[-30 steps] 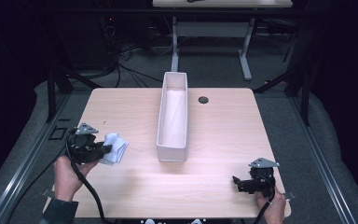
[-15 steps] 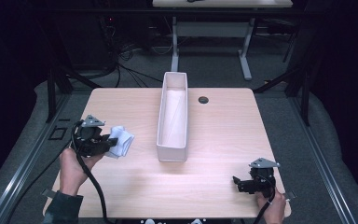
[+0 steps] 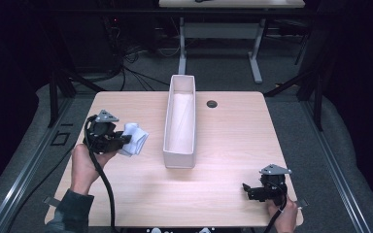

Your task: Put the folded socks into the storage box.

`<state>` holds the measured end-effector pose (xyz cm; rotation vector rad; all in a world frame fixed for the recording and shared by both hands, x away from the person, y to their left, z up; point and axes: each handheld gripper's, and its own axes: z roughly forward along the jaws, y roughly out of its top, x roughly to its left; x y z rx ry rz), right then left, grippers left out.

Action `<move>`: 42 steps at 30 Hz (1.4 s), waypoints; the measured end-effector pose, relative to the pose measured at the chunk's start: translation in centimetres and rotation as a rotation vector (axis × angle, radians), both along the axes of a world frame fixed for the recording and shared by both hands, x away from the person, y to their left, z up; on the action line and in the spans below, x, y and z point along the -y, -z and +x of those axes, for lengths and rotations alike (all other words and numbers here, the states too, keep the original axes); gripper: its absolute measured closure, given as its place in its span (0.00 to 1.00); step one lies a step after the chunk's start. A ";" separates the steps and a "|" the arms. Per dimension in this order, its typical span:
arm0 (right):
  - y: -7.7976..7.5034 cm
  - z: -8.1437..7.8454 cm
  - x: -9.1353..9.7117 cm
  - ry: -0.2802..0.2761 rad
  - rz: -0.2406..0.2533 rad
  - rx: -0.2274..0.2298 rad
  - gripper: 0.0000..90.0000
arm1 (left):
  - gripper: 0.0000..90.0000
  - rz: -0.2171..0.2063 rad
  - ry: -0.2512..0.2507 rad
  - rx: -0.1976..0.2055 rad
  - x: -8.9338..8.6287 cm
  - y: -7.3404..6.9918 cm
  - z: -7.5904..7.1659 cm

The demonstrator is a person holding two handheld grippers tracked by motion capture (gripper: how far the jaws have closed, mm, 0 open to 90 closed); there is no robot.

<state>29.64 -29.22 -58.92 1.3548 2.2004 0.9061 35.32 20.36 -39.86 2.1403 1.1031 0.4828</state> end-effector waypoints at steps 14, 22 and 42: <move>0.0 0.0 0.0 0.000 0.000 0.000 0.00 | 0.80 -0.005 0.036 0.008 2.4 -0.9 1.4; 0.0 0.0 0.0 0.000 0.000 0.000 0.00 | 0.80 0.002 0.058 0.004 3.8 -1.2 2.1; 0.0 0.0 0.0 0.000 0.000 0.000 0.00 | 0.80 -0.009 0.095 -0.014 7.4 -1.0 3.8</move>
